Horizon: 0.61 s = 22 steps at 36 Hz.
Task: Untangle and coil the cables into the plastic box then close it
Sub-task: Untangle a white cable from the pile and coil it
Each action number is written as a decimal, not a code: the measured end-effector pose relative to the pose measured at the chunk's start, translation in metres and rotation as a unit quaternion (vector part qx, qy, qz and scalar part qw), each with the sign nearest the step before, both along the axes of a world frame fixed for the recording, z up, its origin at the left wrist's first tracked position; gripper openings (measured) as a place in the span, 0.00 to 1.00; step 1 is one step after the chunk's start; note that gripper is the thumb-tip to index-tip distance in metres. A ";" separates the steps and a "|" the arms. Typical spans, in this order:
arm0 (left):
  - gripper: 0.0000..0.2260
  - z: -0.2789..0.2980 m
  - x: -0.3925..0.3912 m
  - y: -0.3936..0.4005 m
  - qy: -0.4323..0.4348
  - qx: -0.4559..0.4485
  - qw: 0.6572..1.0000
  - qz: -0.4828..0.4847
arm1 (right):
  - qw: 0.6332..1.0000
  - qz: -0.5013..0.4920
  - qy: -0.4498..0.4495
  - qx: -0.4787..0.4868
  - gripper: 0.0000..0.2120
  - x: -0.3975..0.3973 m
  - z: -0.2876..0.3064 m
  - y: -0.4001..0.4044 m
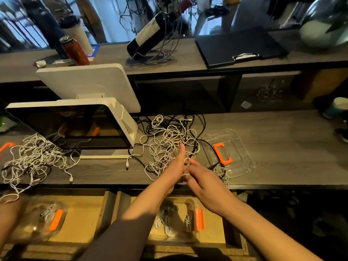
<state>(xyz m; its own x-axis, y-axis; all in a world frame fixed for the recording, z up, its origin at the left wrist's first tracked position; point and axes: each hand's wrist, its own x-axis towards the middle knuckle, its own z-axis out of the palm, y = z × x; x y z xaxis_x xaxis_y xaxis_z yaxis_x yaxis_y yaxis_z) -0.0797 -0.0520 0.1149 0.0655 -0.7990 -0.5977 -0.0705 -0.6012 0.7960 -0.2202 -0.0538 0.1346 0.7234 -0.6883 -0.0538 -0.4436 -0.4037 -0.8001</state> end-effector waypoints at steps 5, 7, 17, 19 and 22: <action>0.37 0.008 -0.001 0.004 0.118 0.056 0.991 -0.027 | 0.996 -0.065 -0.019 -0.059 0.01 -0.011 -0.008 -0.026; 0.35 0.009 -0.001 0.004 0.136 0.065 0.988 -0.037 | 0.993 -0.089 -0.023 -0.072 0.05 -0.014 -0.011 -0.033; 0.18 0.013 0.002 0.011 0.161 0.048 0.972 -0.165 | 0.993 -0.099 -0.034 -0.056 0.02 -0.024 -0.010 -0.051; 0.18 0.014 0.003 0.012 0.158 0.041 0.977 -0.134 | 0.990 -0.122 -0.045 -0.046 0.04 -0.026 -0.008 -0.055; 0.19 0.014 0.007 0.015 0.158 0.010 0.982 -0.102 | 0.990 -0.129 -0.047 -0.013 0.07 -0.028 -0.007 -0.058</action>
